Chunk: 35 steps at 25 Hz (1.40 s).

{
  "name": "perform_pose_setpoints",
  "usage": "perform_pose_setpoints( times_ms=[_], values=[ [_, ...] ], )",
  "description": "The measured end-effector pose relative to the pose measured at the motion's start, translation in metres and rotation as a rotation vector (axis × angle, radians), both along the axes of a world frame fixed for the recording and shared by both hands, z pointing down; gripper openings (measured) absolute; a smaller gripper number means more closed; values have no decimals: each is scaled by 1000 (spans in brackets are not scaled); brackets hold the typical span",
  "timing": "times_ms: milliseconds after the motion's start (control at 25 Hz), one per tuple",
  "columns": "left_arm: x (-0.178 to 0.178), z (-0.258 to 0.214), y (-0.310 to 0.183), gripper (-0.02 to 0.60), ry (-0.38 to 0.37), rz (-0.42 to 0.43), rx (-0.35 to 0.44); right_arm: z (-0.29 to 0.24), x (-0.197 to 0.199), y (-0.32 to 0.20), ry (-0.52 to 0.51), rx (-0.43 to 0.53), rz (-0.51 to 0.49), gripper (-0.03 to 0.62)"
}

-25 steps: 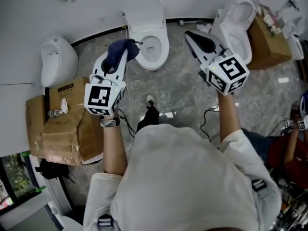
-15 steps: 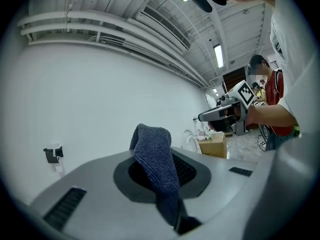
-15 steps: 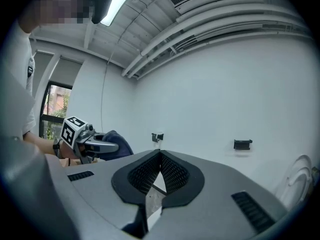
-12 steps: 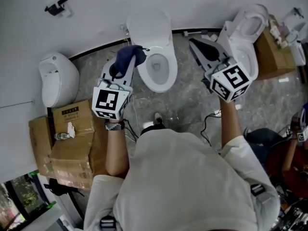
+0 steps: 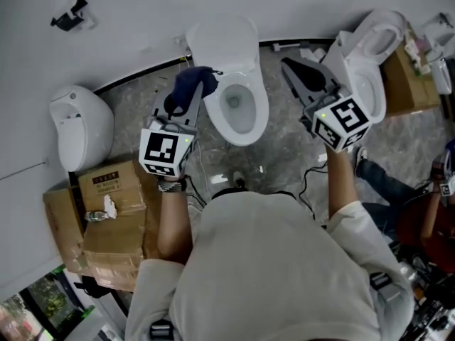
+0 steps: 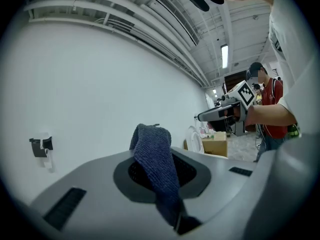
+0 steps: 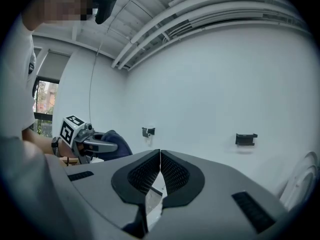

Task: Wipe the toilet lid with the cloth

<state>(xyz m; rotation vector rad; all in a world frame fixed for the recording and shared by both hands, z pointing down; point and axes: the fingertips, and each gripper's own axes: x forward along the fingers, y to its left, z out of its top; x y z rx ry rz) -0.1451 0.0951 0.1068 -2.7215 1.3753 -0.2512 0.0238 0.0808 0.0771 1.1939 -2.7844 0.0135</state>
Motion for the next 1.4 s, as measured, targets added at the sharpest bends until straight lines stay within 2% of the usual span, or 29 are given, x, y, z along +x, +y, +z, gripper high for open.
perform_pose_setpoints(
  times_ms=[280,560,880,1040,1400],
  values=[
    [-9,20,-45,41,-3,20,-21,18,3,-33,28,-19,62,29],
    [-7,63,-86,41,15,-15,-68,52,17,-72,14,-40,104,31],
    [-7,98,-163,41,20,-100,-67,87,21,-144,-19,-40,43,29],
    [-11,129,-205,41,41,-158,-102,119,21,-181,-2,-67,21,29],
    [-19,214,-296,41,14,-226,-192,171,16,-252,6,-105,-16,29]
  ],
)
